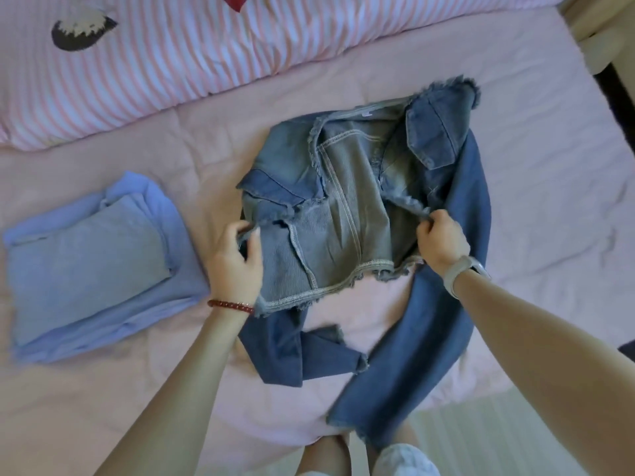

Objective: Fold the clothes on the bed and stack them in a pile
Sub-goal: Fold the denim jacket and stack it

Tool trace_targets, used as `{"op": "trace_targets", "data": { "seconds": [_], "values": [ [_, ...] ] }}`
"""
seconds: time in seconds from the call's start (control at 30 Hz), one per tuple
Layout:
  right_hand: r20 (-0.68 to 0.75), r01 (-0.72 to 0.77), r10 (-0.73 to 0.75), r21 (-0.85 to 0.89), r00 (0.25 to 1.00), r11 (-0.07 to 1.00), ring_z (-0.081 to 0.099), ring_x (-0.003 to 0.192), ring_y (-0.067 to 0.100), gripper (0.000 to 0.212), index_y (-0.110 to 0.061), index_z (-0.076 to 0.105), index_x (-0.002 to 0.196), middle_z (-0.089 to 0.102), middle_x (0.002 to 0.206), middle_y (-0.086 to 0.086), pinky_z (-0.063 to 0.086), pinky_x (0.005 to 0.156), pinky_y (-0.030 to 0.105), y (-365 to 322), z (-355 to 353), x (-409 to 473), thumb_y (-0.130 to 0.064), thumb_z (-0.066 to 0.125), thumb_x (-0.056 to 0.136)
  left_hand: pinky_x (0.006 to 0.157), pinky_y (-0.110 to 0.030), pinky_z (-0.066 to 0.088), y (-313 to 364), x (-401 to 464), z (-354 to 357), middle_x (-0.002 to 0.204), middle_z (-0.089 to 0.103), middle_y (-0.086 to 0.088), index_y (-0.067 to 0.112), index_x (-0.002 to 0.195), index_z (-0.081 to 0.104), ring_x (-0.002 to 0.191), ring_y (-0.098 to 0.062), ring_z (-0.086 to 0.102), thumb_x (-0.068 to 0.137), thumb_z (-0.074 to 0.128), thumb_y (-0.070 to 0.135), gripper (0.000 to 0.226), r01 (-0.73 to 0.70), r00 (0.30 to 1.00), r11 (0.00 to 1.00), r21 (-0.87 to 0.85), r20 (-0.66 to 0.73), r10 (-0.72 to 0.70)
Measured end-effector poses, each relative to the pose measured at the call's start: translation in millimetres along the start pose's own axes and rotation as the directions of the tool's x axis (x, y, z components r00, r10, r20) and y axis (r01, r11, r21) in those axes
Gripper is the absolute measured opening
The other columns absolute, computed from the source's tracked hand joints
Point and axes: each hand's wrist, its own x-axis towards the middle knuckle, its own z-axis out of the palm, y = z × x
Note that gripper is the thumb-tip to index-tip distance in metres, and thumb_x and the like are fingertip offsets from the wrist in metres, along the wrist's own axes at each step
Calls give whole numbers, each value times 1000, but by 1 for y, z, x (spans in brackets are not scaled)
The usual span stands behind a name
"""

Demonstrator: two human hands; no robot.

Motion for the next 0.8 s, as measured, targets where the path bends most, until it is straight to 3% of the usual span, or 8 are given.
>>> {"op": "trace_targets", "data": {
  "seconds": [0.07,0.17,0.23,0.3,0.37,0.43,0.6,0.8],
  "values": [
    [-108,-110,144,277,984,955,53,83,33,24,1,48,103,57,95,19,36,67,34,-4,-23,-1,-18,34,97,64,-10,31,35,13,1,82,65,-14,-5,94,61,74,-24,58,89,56,13,19,-14,991,996,-90,-136,2],
    [-325,56,79,385,943,921,50,77,29,22,2,48,101,54,86,15,27,63,25,-16,-64,0,-16,34,98,68,6,29,83,21,14,80,54,0,-8,90,59,77,-16,50,88,55,6,15,-125,965,971,-205,-252,71],
    [-381,192,-10,442,925,876,46,65,15,14,-9,44,95,47,74,-1,24,55,22,-37,-88,3,-19,34,99,69,-1,35,107,19,27,86,56,1,-7,97,57,79,-14,53,90,53,10,19,-142,981,938,-315,-169,92],
    [-330,336,-195,451,924,827,40,52,5,18,-6,44,91,44,66,-2,29,49,24,-61,-99,7,-20,36,98,71,-23,45,108,15,45,99,63,-3,3,113,54,86,-19,59,94,50,24,28,-126,964,979,-160,214,159],
    [-73,423,-426,354,902,834,44,54,9,24,3,54,100,53,72,11,41,62,25,-79,-96,10,-17,41,98,80,-35,46,93,13,61,115,62,-7,12,122,52,102,-25,58,95,46,37,37,-208,687,961,181,726,12],
    [183,429,-478,252,859,868,46,65,4,29,-3,55,119,58,94,10,45,79,32,-82,-80,8,-18,43,97,89,-33,45,72,12,60,117,63,-5,15,117,59,106,-23,57,93,48,41,37,-143,511,961,235,850,-131],
    [101,303,-362,370,927,878,57,92,19,32,-8,51,126,53,107,3,45,84,31,-48,-21,-43,-15,47,95,96,-34,39,9,1,37,125,51,-15,11,125,52,114,-30,50,88,58,26,40,191,850,962,196,457,-263],
    [-45,126,-118,355,992,926,38,120,28,45,1,43,131,42,127,21,28,100,21,-9,25,-84,3,51,87,79,-25,36,-20,-40,40,94,62,0,12,110,58,105,-26,57,86,60,38,36,496,695,832,248,461,-552]
  ]
}}
